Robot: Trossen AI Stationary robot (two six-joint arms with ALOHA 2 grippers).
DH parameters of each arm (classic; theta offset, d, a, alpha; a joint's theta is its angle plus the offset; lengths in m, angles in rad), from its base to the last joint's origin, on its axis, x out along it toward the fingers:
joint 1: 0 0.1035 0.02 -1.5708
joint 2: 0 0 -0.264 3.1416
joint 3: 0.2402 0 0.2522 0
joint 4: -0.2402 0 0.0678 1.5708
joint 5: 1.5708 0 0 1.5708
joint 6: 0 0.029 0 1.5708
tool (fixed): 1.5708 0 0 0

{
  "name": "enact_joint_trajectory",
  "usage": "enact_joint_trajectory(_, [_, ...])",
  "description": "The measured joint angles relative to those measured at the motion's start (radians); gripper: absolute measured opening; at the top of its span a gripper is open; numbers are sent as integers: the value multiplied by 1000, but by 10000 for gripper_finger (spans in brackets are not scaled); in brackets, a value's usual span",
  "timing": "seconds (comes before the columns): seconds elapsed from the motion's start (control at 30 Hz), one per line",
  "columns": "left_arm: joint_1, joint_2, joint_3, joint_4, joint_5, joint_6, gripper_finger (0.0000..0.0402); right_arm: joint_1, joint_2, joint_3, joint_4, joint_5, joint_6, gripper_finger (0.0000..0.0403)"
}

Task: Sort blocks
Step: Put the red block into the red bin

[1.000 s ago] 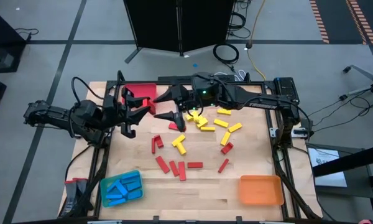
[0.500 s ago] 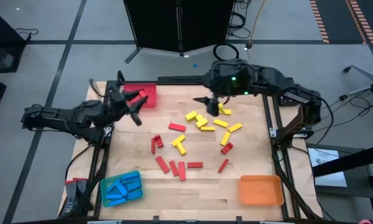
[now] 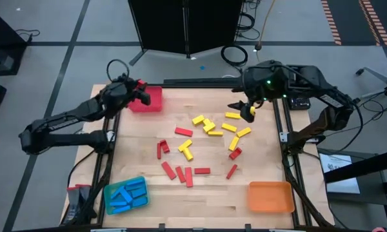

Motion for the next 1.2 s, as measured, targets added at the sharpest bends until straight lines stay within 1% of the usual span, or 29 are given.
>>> enact_joint_trajectory(0.2, [177, 131, 0, -33, 188, -51, 148, 11, -18, 0, -84, 7, 12, 286])
enact_joint_trajectory(0.27, [216, 184, 0, -52, 227, -50, 148, 11, -18, 0, -103, 8, 12, 286])
enact_joint_trajectory(0.43, [284, 316, 0, -79, 247, -48, 148, 11, -18, 0, -112, 7, 12, 286])
enact_joint_trajectory(0.63, [324, 451, 0, -77, 334, -47, 148, 11, -18, 0, -119, 8, 13, 286])
enact_joint_trajectory(0.73, [328, 492, 0, -65, 354, 14, 153, 11, -18, 0, -140, 8, 19, 286])
enact_joint_trajectory(0.8, [328, 507, 0, -40, 365, 78, 166, 11, -18, 0, -153, 9, 20, 286])
enact_joint_trajectory(0.87, [328, 509, 0, -35, 360, 111, 188, 11, -18, 0, -158, 9, 20, 286])
enact_joint_trajectory(0.97, [330, 509, 0, -26, 300, 118, 223, 11, -18, 0, -162, 9, 20, 286])
enact_joint_trajectory(1.03, [335, 508, 0, -13, 296, 135, 245, 11, -18, 0, -163, 7, 19, 286])
enact_joint_trajectory(1.07, [336, 505, 0, -12, 315, 132, 255, 11, -18, 0, -163, 0, 19, 286])
enact_joint_trajectory(1.13, [336, 494, 0, -17, 391, 77, 272, 12, -18, 0, -162, -21, 23, 286])
enact_joint_trajectory(1.2, [336, 473, 0, -18, 526, 32, 279, 15, -12, 0, -161, -47, 28, 286])
